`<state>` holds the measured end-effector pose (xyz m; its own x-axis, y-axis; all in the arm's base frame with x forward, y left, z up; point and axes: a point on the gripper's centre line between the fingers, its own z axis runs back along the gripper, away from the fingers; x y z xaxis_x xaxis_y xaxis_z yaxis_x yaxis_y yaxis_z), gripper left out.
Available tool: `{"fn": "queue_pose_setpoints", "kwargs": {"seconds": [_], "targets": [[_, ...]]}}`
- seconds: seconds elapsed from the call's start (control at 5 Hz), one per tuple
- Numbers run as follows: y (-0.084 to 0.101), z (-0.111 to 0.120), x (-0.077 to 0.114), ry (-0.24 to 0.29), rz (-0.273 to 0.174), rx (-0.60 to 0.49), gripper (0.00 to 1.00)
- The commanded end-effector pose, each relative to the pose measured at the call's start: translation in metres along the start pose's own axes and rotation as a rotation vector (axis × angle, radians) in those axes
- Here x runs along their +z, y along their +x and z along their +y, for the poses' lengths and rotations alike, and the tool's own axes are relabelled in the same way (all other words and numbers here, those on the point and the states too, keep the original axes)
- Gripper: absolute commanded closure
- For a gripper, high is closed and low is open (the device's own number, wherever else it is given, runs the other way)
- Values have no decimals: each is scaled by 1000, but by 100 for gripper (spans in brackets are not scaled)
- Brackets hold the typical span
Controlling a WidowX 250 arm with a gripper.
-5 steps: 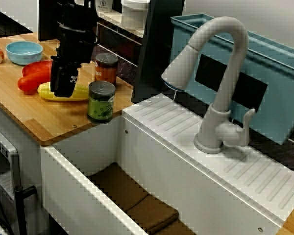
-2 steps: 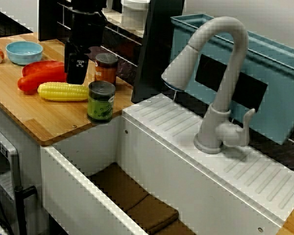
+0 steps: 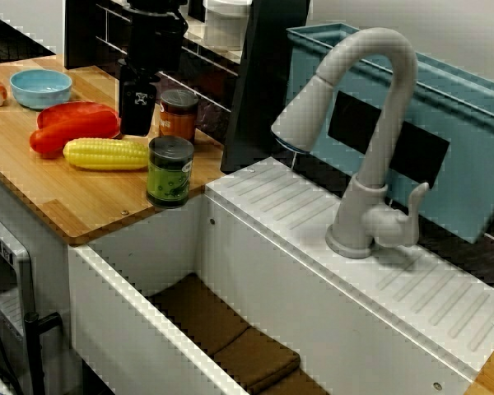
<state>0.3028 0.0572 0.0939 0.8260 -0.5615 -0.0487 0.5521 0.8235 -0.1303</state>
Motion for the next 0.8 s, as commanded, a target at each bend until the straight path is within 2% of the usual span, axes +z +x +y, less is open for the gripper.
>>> {"fn": "queue_pose_setpoints", "kwargs": {"seconds": [0.0, 0.2, 0.6], "targets": [[14, -8, 17, -4, -51, 124, 0], [21, -16, 13, 38, -42, 209, 0], [28, -26, 9, 142, -54, 327, 0]]}}
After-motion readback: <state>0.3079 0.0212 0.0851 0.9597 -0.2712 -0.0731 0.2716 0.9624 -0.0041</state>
